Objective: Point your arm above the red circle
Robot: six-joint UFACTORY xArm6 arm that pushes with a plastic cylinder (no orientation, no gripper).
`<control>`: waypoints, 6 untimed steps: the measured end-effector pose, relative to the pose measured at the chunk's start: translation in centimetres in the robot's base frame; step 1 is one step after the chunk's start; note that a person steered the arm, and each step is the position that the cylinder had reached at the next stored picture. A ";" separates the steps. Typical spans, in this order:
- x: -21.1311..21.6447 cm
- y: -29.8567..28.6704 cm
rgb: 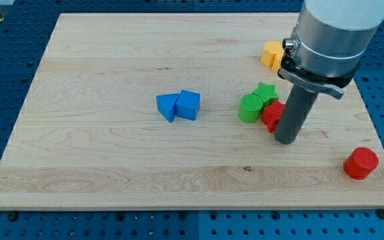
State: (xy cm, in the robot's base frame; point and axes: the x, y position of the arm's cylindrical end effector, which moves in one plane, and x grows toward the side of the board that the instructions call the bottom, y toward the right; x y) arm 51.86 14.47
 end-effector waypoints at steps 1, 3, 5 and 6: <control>0.4 0.9; 0.7 1.5; 0.7 2.1; 0.7 2.1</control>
State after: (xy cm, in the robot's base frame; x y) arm 52.58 16.55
